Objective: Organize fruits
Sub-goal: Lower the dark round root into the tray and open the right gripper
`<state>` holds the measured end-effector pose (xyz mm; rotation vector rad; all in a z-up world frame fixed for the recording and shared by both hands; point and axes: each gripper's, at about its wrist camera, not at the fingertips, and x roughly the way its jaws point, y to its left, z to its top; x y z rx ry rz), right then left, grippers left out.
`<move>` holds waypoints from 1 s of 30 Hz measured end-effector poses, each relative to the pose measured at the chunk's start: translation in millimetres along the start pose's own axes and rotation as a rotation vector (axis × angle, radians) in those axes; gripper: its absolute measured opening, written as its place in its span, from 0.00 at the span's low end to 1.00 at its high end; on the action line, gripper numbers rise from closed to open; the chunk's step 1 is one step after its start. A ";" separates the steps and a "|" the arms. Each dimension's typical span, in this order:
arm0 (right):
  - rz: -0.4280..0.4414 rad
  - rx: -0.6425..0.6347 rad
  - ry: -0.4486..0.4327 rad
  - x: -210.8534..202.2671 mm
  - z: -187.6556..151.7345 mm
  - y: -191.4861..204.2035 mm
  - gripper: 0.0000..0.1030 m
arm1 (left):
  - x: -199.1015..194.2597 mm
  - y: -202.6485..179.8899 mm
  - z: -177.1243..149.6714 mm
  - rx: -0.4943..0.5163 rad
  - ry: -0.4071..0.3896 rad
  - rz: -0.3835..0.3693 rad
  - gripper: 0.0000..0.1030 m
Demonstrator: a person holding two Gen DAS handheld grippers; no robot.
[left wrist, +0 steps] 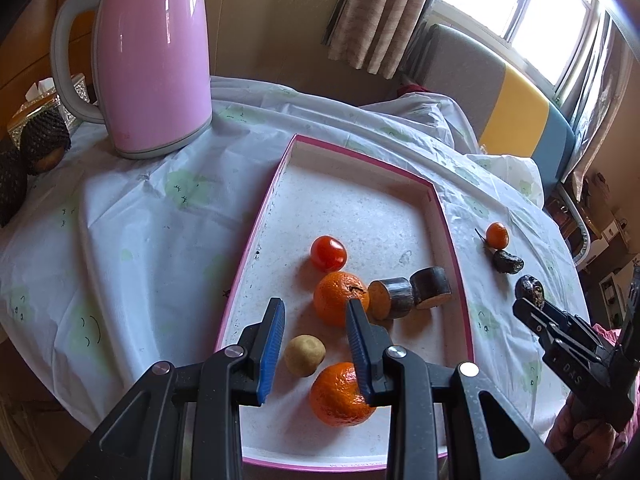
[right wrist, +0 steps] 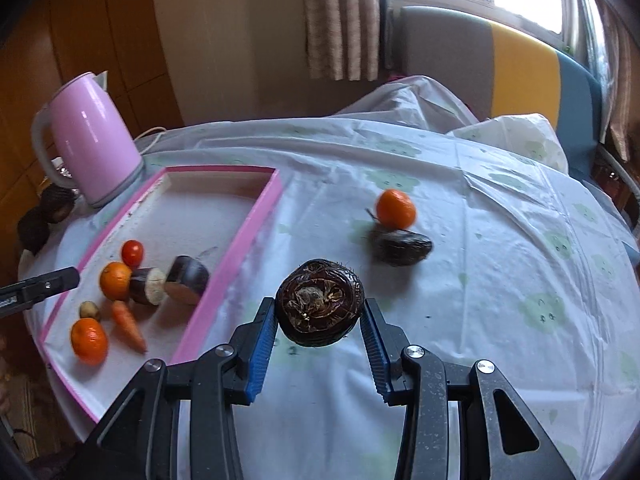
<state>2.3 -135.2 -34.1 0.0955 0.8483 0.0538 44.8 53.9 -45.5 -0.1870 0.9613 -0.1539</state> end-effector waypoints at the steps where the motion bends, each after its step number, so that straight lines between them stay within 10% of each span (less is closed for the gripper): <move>1: 0.028 -0.010 0.000 -1.4 1.5 8.0 0.41 | -1.1 -0.1 -0.3 0.002 -0.003 -0.001 0.31; 11: 0.161 -0.140 0.024 -0.5 3.2 76.9 0.41 | -4.3 4.6 0.0 -0.008 -0.006 -0.006 0.31; 30: 0.056 -0.256 -0.002 2.5 -8.9 127.8 0.46 | -10.5 18.4 -2.3 -0.047 -0.023 0.017 0.31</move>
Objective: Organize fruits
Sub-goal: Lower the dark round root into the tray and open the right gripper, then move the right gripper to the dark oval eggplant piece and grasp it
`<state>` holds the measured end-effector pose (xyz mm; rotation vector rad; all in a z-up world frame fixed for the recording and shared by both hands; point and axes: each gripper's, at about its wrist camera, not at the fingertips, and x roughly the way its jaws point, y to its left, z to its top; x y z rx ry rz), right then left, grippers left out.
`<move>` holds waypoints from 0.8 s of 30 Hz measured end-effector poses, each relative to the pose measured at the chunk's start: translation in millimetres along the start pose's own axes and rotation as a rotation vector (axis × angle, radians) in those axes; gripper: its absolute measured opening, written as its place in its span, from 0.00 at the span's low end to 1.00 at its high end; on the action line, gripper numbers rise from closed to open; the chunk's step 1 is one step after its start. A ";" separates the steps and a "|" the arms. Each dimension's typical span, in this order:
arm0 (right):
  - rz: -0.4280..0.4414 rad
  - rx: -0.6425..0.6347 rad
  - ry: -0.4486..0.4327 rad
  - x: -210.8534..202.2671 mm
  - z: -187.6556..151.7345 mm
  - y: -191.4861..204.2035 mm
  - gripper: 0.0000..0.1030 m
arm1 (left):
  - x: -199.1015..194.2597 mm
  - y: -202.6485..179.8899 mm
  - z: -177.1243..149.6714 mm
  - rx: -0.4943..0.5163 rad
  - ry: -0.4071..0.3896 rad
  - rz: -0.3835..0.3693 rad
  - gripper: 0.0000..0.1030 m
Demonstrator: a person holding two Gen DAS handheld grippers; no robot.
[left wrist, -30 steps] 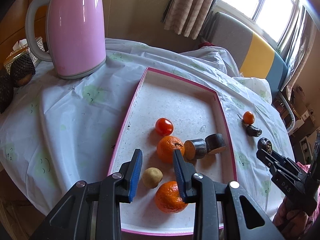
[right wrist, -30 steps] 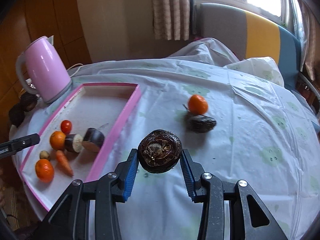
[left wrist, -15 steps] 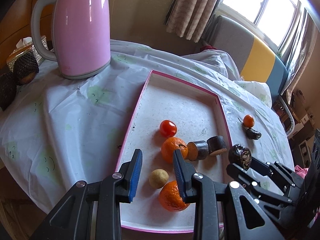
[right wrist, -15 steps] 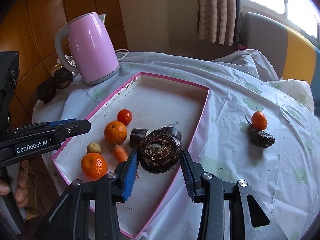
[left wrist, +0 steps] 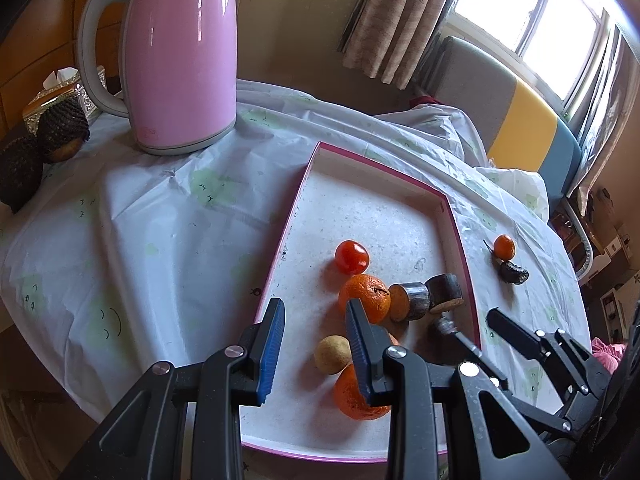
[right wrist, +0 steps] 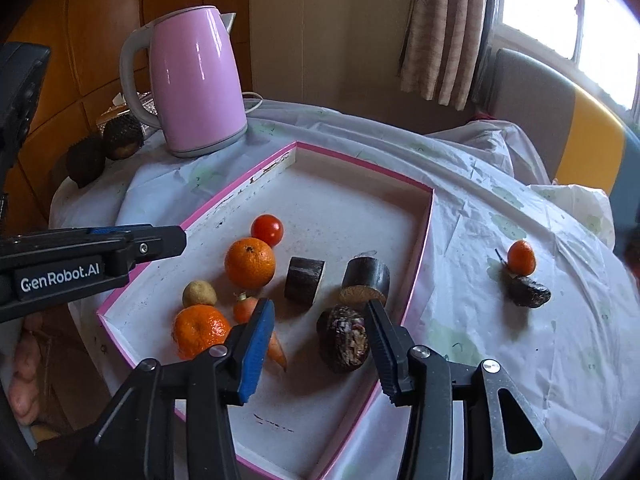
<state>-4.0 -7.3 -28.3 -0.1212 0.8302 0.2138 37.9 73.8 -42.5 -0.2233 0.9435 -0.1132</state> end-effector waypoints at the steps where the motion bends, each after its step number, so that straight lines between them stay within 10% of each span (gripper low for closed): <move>1: -0.017 -0.003 -0.009 -1.3 1.6 -0.1 0.46 | -0.7 -0.6 0.1 0.001 -0.003 0.000 0.31; 24: -0.306 0.224 -0.099 -34.8 9.1 -98.7 0.46 | 6.4 -73.0 -1.8 0.195 0.017 -0.064 0.31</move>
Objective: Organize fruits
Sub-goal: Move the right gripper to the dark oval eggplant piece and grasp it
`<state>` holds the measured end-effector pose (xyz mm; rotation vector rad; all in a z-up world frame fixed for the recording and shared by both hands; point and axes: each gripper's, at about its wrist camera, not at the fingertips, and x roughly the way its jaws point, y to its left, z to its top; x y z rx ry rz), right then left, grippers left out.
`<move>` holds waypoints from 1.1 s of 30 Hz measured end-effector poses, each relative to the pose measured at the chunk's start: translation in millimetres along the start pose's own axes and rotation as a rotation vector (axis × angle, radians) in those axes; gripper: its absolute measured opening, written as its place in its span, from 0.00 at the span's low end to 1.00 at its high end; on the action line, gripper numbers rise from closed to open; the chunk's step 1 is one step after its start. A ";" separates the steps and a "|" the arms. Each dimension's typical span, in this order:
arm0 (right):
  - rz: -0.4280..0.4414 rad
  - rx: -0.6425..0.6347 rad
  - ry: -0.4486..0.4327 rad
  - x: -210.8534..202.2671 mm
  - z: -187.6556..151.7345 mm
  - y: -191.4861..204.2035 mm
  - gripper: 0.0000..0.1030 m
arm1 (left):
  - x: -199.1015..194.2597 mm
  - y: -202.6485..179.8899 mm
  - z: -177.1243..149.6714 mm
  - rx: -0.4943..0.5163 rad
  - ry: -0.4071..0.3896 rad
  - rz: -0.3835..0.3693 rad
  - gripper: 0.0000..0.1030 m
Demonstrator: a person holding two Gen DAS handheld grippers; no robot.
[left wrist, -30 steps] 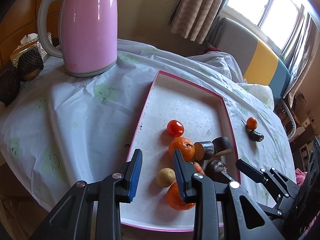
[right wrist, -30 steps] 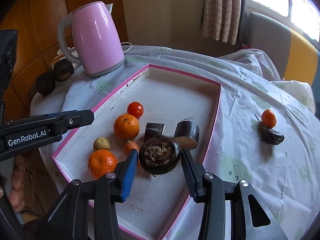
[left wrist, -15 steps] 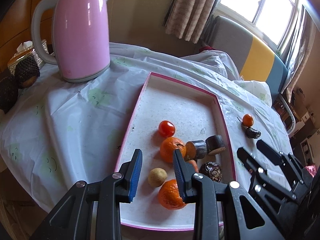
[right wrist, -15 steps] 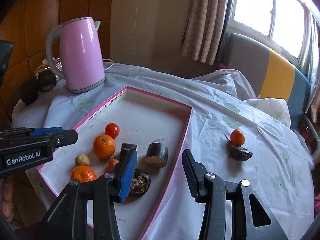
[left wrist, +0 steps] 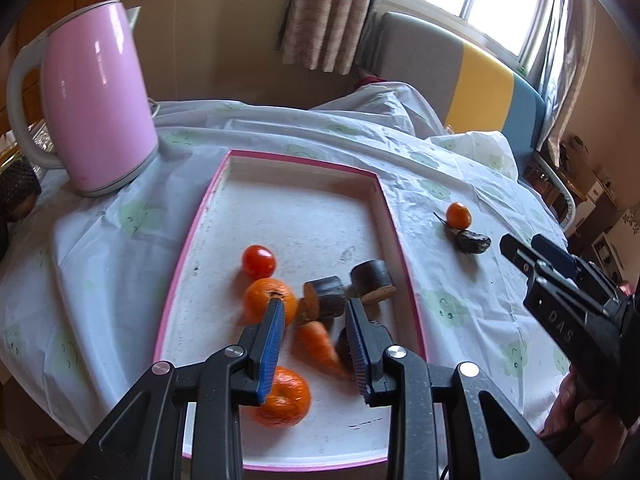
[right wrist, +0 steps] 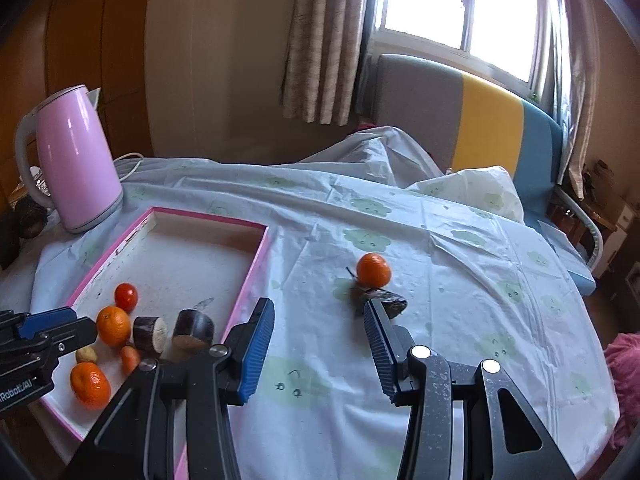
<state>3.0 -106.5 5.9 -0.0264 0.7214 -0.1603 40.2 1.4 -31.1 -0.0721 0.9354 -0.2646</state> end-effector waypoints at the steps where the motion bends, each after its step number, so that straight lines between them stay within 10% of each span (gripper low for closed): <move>1: -0.014 0.012 -0.001 0.3 0.8 -5.7 0.46 | 1.1 -3.2 0.6 0.007 0.001 -0.004 0.31; 33: -0.138 0.193 0.051 30.4 -5.1 -100.9 0.46 | 39.6 -89.1 22.0 0.177 0.066 -0.062 0.31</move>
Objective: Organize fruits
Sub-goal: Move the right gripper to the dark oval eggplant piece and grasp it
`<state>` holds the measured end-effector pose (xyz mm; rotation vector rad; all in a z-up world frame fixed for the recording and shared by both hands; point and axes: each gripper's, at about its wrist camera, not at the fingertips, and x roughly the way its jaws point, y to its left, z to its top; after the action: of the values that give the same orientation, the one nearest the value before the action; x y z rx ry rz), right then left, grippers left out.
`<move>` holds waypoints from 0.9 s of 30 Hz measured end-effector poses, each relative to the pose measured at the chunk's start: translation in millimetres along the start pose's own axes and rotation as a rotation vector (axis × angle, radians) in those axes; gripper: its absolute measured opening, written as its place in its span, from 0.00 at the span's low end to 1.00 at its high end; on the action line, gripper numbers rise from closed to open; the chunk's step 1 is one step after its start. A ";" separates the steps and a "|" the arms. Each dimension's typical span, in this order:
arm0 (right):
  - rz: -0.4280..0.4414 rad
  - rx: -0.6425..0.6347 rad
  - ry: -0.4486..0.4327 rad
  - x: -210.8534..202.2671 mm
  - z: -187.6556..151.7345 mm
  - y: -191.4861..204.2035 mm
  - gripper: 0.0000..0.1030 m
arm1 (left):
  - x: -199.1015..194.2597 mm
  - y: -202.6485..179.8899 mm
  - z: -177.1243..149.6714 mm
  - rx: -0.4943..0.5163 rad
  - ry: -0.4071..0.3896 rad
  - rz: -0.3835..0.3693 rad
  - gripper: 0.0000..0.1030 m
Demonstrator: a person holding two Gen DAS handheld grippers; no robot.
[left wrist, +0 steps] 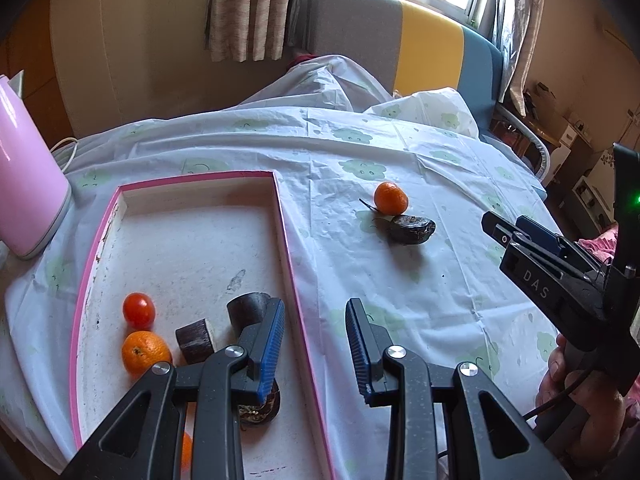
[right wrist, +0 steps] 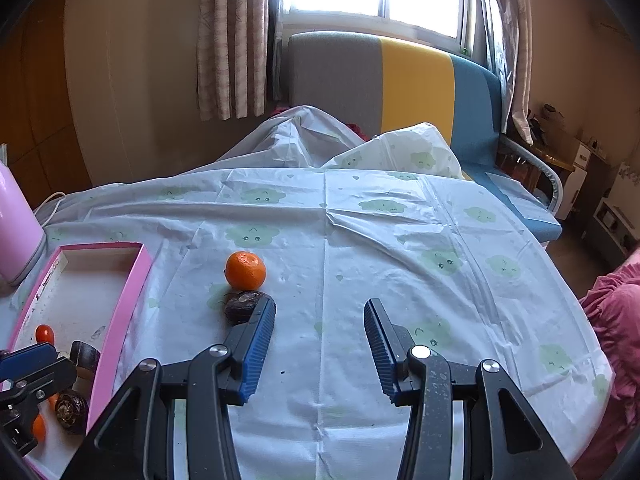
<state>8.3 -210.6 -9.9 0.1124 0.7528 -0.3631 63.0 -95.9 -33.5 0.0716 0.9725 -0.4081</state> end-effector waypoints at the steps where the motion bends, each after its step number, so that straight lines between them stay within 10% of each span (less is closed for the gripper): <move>1: 0.004 0.001 0.003 1.7 -0.3 -0.9 0.46 | 2.5 -1.0 0.9 0.000 0.005 0.000 0.31; 12: 0.290 0.027 0.106 39.3 -13.8 4.4 0.41 | 26.1 -2.8 15.7 -0.027 0.032 -0.009 0.31; 27: 0.273 -0.046 0.170 89.9 -3.8 30.1 0.45 | 46.8 -12.3 36.9 -0.011 0.037 -0.014 0.31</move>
<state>77.0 -207.1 -75.2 0.2020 0.9001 -0.0760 110.6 -130.3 -49.2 0.0626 1.0122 -0.4154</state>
